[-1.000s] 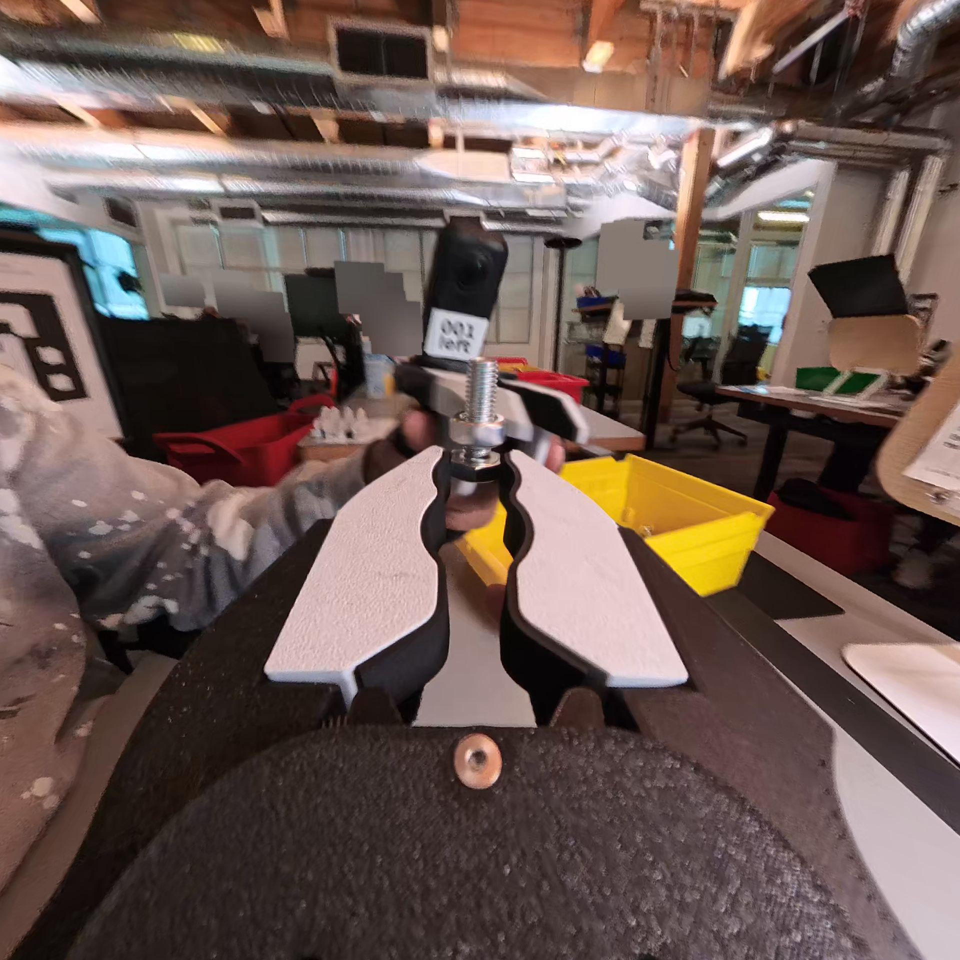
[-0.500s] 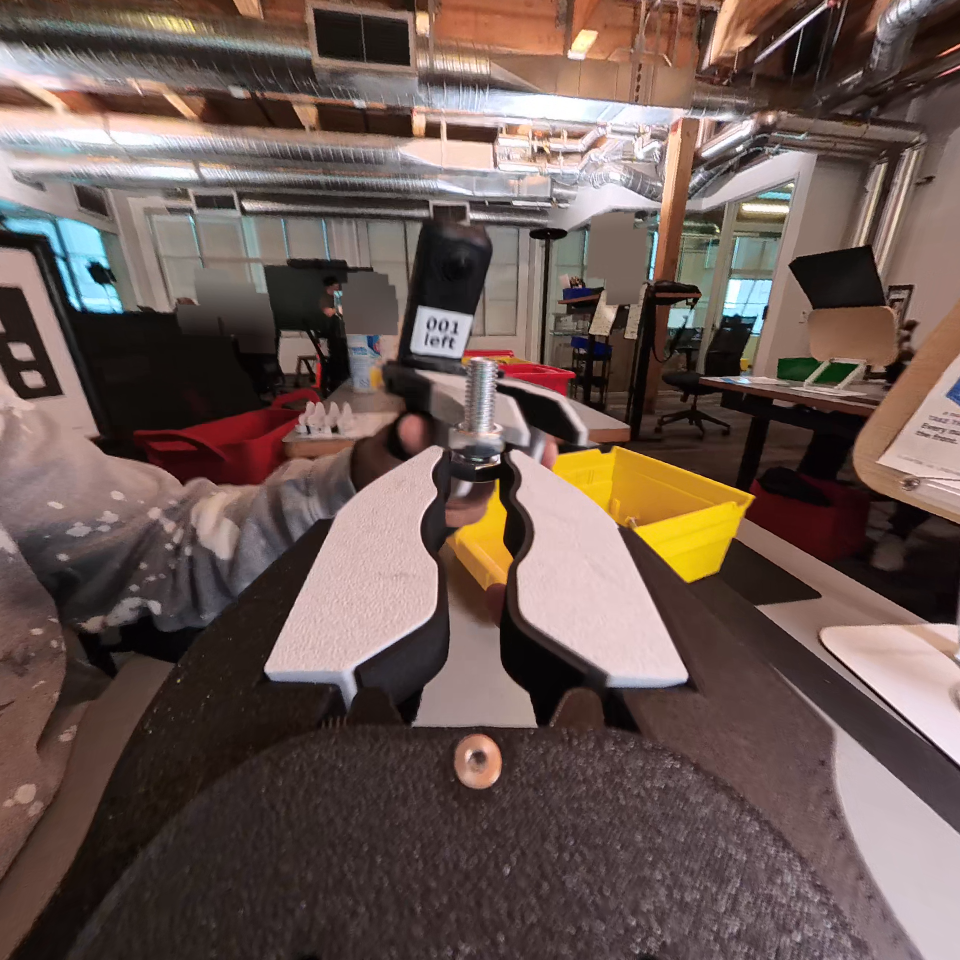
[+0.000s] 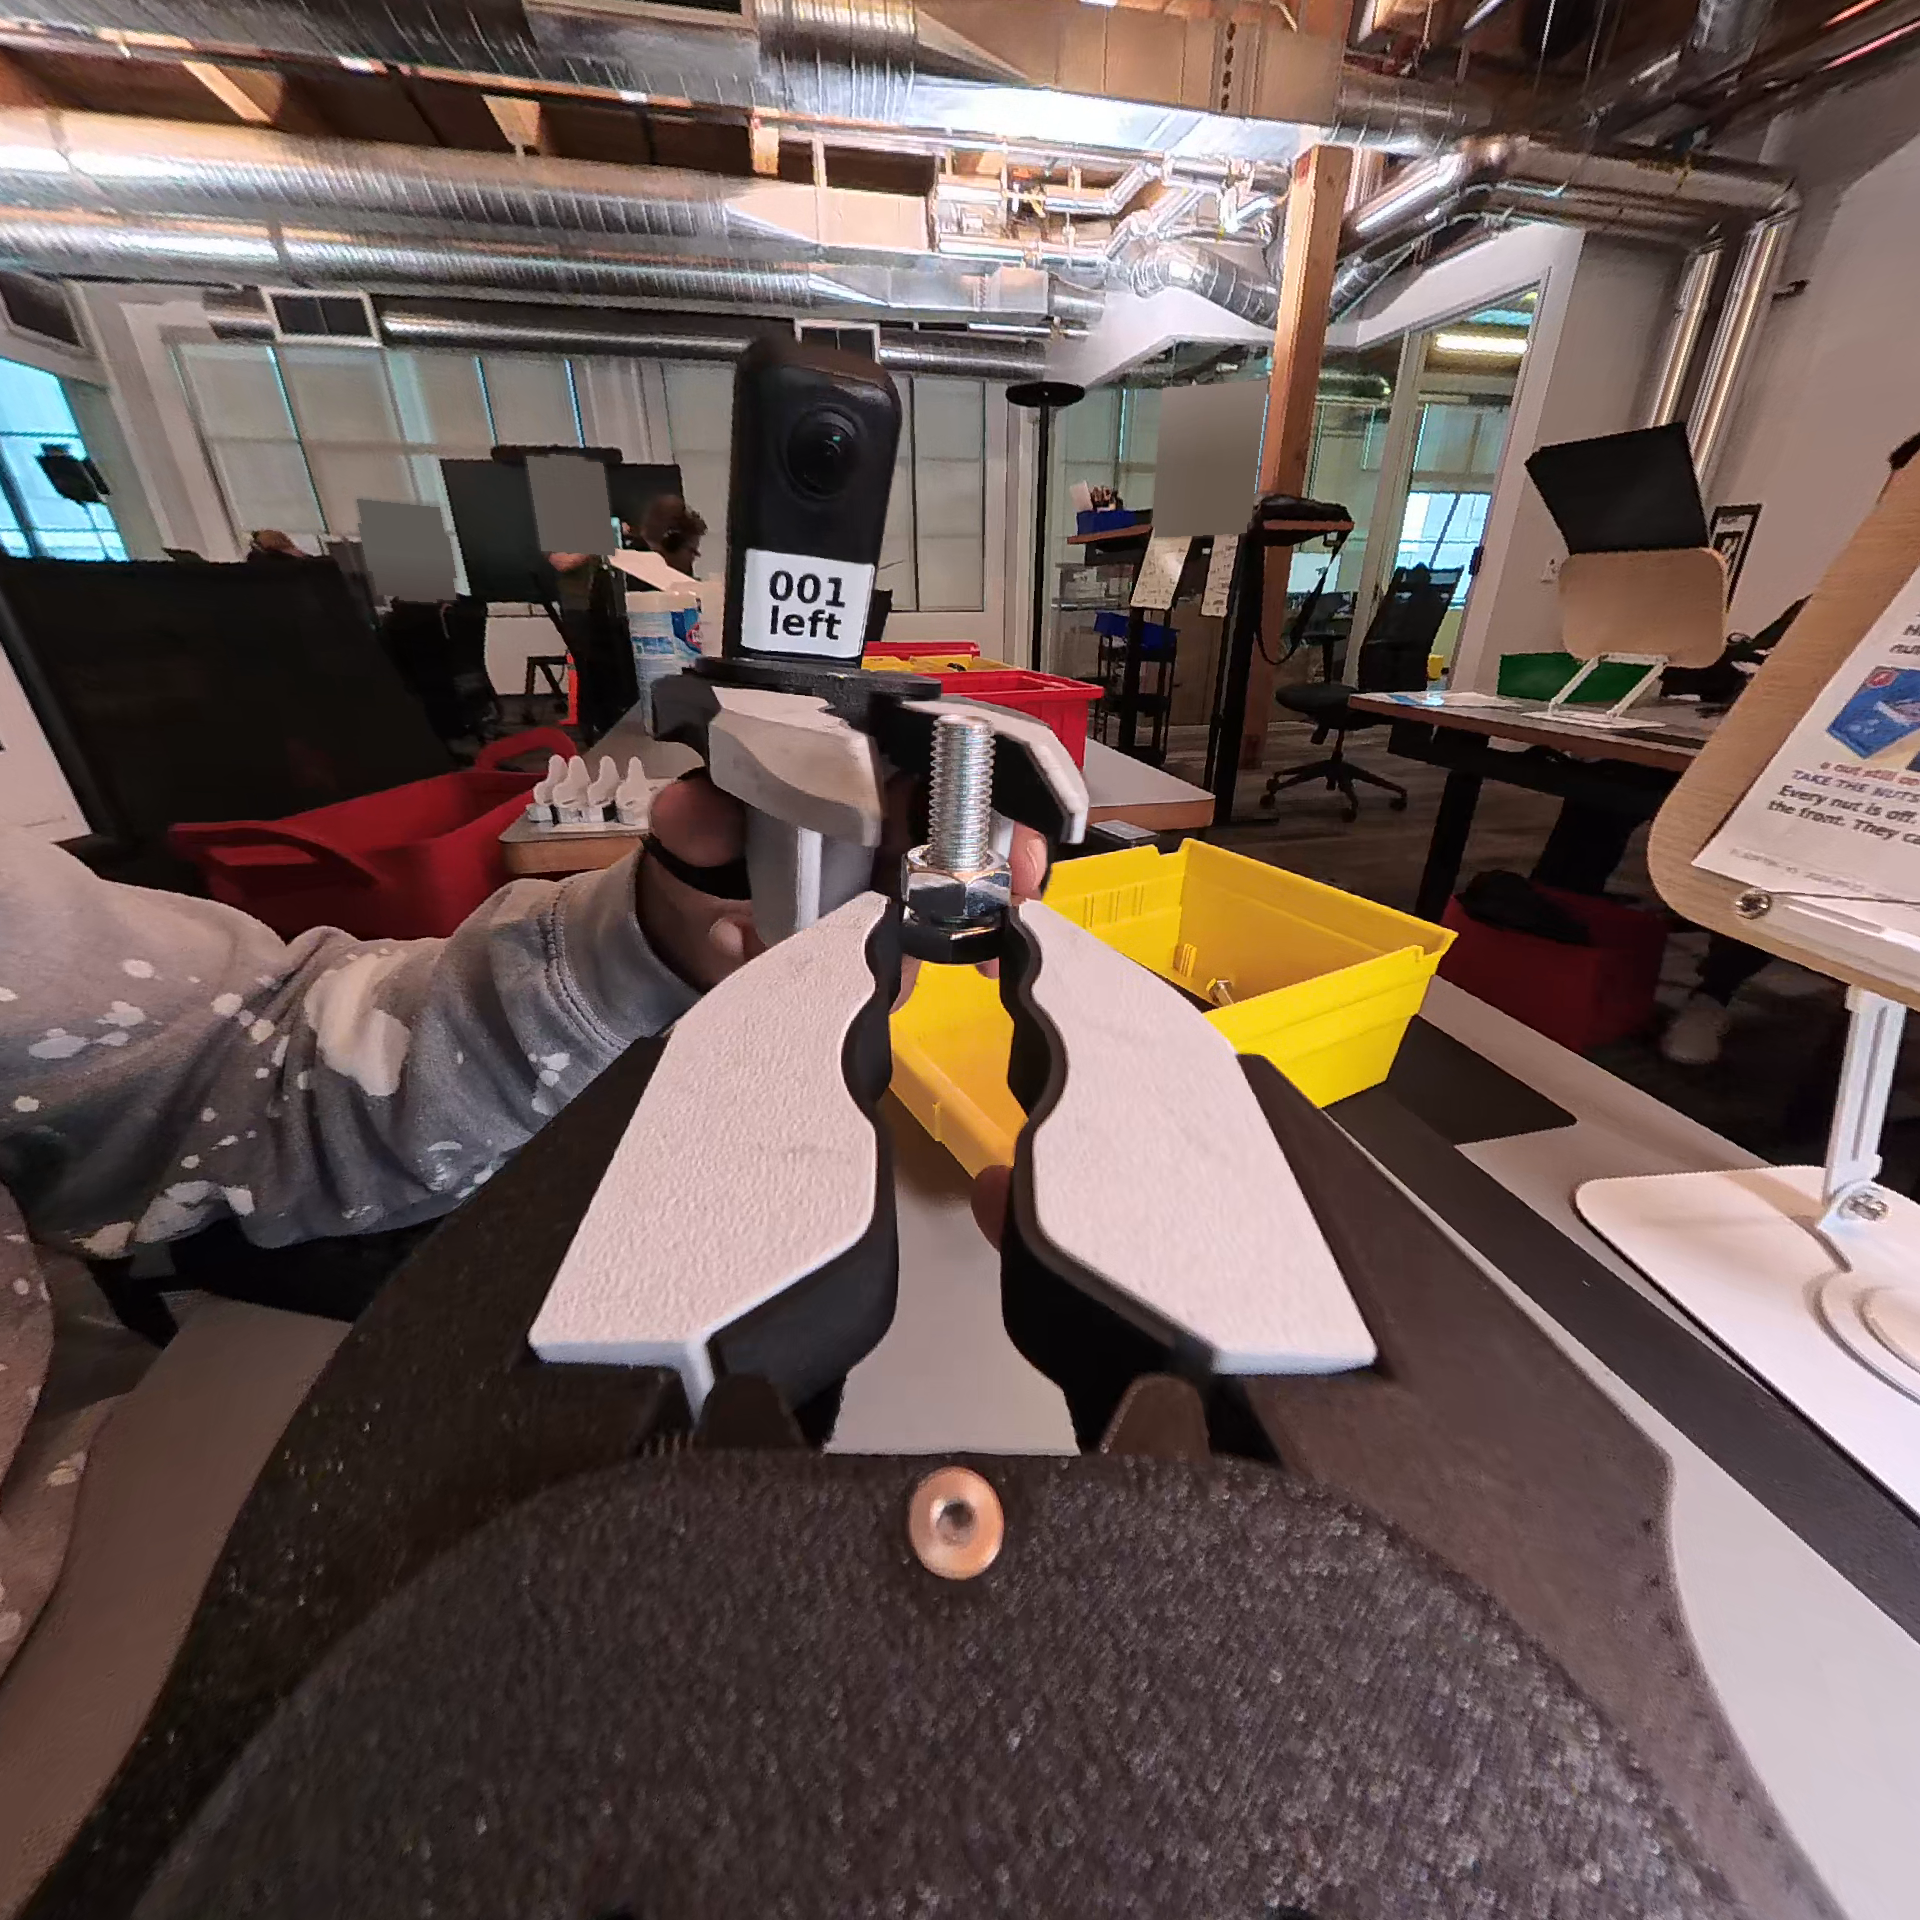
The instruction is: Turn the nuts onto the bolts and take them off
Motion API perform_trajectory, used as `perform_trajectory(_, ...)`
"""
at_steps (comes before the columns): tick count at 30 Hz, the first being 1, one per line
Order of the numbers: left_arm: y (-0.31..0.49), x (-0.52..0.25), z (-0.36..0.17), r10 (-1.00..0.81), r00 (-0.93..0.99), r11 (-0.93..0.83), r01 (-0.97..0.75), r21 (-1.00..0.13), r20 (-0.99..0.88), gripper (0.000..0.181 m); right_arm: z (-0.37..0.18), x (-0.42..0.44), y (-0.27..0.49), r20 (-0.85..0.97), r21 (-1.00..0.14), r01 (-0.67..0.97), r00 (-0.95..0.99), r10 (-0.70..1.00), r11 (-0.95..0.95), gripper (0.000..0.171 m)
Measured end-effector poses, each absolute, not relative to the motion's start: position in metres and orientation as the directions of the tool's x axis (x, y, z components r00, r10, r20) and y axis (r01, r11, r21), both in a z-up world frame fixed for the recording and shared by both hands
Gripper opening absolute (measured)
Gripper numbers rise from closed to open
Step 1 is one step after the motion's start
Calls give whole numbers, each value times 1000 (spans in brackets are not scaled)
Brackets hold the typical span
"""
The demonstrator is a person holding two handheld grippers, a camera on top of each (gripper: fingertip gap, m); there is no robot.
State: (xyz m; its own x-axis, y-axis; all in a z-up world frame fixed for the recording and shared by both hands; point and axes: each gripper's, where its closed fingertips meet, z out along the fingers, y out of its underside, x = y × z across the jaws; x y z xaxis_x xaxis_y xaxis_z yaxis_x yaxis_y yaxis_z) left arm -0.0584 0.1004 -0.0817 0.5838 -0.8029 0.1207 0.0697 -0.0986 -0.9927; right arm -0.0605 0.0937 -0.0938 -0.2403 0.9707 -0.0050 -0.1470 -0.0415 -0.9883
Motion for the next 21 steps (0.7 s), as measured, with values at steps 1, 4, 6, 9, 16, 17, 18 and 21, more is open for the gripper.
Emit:
perform_trajectory(1, 103, -61, -85, -791, 601, -101, 55, -993, 114, 33, -94, -61, 94, -4, -989, -144, -240, 971, -39, 18)
perform_trajectory(4, 107, -69, -85, -778, 616, -105, 68, -992, 124, 32, -95, -61, 94, -2, -990, -137, -234, 972, -35, 18)
perform_trajectory(6, 109, -76, -82, -762, 633, -103, 89, -991, 136, 31, -96, -61, 102, 2, -993, -115, -195, 981, -21, 18)
perform_trajectory(9, 115, -95, -78, -706, 695, -90, 102, -991, 135, 29, -95, -49, 141, 24, -999, -33, -17, 1000, 24, 18)
perform_trajectory(16, 125, -147, -68, -539, 834, -67, 93, -993, 115, 29, -124, 51, 320, 124, -930, 355, 543, 831, -93, 18)
perform_trajectory(17, 124, -152, -66, -525, 843, -67, 94, -993, 115, 28, -142, 67, 344, 149, -879, 448, 582, 800, -162, 18)
perform_trajectory(18, 124, -158, -65, -505, 855, -70, 92, -993, 115, 28, -162, 82, 367, 169, -819, 523, 613, 772, -236, 18)
perform_trajectory(21, 123, -172, -64, -452, 888, -60, 68, -996, 88, 28, -214, 113, 415, 207, -636, 654, 656, 726, -409, 19)
